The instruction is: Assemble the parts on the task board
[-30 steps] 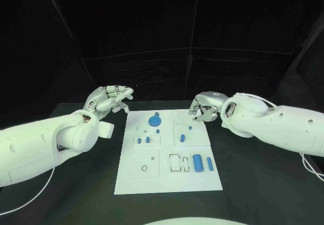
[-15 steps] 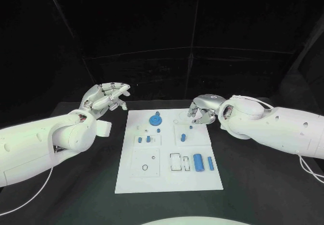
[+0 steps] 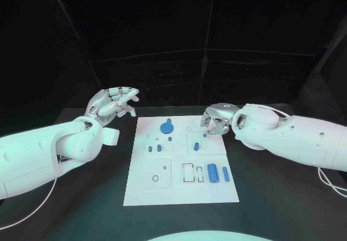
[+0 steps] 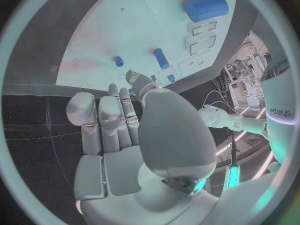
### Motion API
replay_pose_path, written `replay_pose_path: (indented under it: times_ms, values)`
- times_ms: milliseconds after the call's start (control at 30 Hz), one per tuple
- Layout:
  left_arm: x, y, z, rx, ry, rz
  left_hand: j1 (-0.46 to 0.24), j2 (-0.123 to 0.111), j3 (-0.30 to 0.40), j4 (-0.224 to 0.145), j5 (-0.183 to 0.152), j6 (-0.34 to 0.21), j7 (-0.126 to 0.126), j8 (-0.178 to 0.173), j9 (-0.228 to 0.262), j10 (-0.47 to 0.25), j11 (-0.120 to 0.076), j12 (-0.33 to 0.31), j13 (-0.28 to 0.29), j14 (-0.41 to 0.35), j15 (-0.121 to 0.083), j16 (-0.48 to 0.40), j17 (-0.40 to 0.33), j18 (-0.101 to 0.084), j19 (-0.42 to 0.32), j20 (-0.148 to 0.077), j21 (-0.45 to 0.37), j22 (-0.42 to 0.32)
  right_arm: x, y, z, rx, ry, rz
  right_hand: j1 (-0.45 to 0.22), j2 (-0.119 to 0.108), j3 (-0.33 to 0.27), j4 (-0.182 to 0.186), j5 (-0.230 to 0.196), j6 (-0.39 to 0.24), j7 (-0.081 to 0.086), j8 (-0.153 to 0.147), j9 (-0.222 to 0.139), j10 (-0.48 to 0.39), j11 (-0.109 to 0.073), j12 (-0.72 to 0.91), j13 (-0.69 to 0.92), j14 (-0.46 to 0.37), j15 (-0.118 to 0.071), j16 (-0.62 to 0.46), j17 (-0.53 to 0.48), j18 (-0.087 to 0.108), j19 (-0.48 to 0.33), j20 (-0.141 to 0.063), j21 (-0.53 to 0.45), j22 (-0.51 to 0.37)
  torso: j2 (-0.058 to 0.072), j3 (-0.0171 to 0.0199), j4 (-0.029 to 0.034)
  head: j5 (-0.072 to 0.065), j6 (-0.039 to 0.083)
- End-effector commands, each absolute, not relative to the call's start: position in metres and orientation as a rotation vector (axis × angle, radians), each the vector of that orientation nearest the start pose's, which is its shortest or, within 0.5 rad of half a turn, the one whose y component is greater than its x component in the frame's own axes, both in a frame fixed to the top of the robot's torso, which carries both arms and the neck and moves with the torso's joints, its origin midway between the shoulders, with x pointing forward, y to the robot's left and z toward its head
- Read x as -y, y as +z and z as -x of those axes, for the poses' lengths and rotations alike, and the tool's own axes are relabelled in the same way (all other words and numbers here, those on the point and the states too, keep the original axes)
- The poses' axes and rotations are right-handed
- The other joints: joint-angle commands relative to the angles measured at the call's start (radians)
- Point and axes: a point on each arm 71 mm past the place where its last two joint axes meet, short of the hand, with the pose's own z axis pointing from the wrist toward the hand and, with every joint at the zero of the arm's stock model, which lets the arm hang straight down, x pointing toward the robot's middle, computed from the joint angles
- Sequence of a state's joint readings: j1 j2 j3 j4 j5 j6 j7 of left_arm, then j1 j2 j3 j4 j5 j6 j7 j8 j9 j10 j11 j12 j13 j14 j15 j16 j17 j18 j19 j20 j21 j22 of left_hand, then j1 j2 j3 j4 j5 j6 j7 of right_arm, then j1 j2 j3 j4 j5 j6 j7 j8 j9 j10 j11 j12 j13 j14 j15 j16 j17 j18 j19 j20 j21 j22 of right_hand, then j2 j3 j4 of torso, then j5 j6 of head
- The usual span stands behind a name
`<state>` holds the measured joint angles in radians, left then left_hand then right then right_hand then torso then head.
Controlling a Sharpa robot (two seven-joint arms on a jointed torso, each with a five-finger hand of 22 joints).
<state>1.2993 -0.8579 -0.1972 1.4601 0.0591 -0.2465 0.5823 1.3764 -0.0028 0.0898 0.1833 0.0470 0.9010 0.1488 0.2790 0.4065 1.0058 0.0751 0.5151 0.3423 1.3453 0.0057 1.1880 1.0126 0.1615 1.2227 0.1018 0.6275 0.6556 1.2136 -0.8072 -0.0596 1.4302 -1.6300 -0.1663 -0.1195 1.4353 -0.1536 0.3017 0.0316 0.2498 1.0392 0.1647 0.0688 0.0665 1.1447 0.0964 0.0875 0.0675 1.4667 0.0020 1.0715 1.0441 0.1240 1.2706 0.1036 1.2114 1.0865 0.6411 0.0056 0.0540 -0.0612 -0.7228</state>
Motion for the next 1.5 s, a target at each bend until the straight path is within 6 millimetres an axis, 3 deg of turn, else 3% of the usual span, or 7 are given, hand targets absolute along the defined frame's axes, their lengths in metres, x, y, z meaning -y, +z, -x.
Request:
replay_pose_path:
  times_ms: [33,233,400,533,767,1000,1500]
  values:
    - [-0.238,-0.176,-0.498,-1.3,-1.603,1.015,0.0,-0.005,-0.005,-0.002,0.003,-0.001,0.007,-0.003,-0.003,0.0,0.007,-0.004,-0.003,-0.009,-0.001,-0.004,-0.001,0.02,-0.001,0.004,-0.007,-0.002,0.206,-0.198,-0.5,-1.742,0.453,0.378,-0.007,-0.001,0.005,-0.003,-0.006,-0.007,0.0,-0.007,-0.002,-0.007,0.002,-0.005,-0.001,0.038,0.006,0.008,0.001,-0.014,0.002,0.008,0.007,0.002,0.0,-0.0001,-0.0012,0.003,-0.001]
    - [-0.236,-0.177,-0.5,-1.401,-1.505,0.823,0.029,-0.031,-0.009,-0.035,0.004,0.003,0.009,-0.007,-0.022,-0.001,0.008,-0.015,-0.023,-0.019,0.0,-0.015,-0.023,0.021,0.0,0.004,-0.015,-0.008,0.204,-0.19,-0.497,-1.638,0.519,0.363,-0.014,-0.003,0.005,-0.002,0.001,-0.004,0.004,-0.003,0.0,-0.007,0.004,-0.003,0.0,0.033,0.008,-0.002,-0.014,-0.012,-0.008,0.01,0.001,-0.007,-0.001,0.0019,-0.0012,0.006,0.001]
    - [-0.219,-0.178,-0.502,-1.535,-1.34,0.393,0.097,-0.056,0.035,-0.097,0.018,-0.001,0.016,-0.053,-0.085,-0.015,0.024,-0.108,-0.107,-0.251,0.015,-0.353,-0.357,0.021,-0.122,0.018,-0.13,-0.077,0.204,-0.182,-0.494,-1.55,0.597,0.318,-0.021,-0.007,0.007,-0.004,0.003,-0.004,0.005,-0.003,0.001,-0.005,0.004,0.001,0.001,0.004,0.009,-0.08,-0.097,0.004,-0.06,0.012,-0.051,-0.073,-0.001,0.0007,-0.0001,0.008,0.004]
    - [-0.202,-0.184,-0.506,-1.616,-1.191,0.08,0.119,-0.081,0.089,-0.136,0.017,0.036,0.009,-0.1,-0.141,0.03,0.021,-0.202,-0.187,-0.157,0.007,-0.404,-0.411,0.023,-0.072,0.01,-0.13,-0.094,0.205,-0.179,-0.492,-1.526,0.628,0.29,-0.022,-0.006,0.008,-0.004,0.003,-0.003,0.006,-0.002,0.001,-0.003,0.004,0.003,0.001,0.001,0.009,-0.084,-0.103,0.005,-0.064,0.012,-0.055,-0.076,0.0,0.0003,-0.0024,0.011,0.006]
    - [-0.174,-0.195,-0.517,-1.679,-0.987,-0.267,0.058,-0.119,0.073,-0.139,0.016,0.067,0.011,-0.139,-0.186,0.04,0.023,-0.266,-0.236,-0.028,0.008,-0.201,-0.234,0.021,0.008,0.01,-0.08,-0.076,0.208,-0.176,-0.491,-1.518,0.67,0.219,-0.027,-0.006,0.009,-0.003,0.004,-0.002,0.008,-0.002,0.001,-0.005,0.006,0.003,0.0,-0.007,0.01,-0.111,-0.132,0.01,-0.084,0.013,-0.075,-0.102,0.002,0.0003,-0.0015,0.011,0.009]
    - [-0.147,-0.201,-0.527,-1.702,-0.874,-0.428,0.047,-0.11,0.062,-0.156,0.017,0.101,0.006,-0.158,-0.214,0.056,0.019,-0.282,-0.254,0.057,0.003,-0.006,-0.029,0.021,0.059,0.006,-0.035,-0.052,0.212,-0.174,-0.494,-1.513,0.74,0.1,-0.034,-0.003,0.028,-0.005,0.014,0.007,0.013,-0.001,0.002,-0.005,0.01,0.009,-0.002,-0.165,0.016,-0.465,-0.421,0.061,-0.312,0.017,-0.356,-0.384,0.002,-0.0004,-0.0024,0.011,0.009]
    - [-0.113,-0.208,-0.541,-1.713,-0.745,-0.535,0.035,-0.097,0.087,-0.183,0.017,0.155,-0.011,-0.187,-0.254,0.1,0.004,-0.31,-0.273,0.155,-0.011,0.197,0.203,-0.048,0.215,-0.01,0.414,0.369,0.22,-0.162,-0.498,-1.402,0.88,-0.111,-0.038,0.005,0.051,-0.025,0.022,0.007,0.022,-0.004,0.0,-0.014,0.027,0.003,-0.005,-0.185,0.043,-0.811,-0.63,0.056,-0.363,0.041,-0.547,-0.507,0.003,-0.0004,-0.0022,0.015,-0.001]
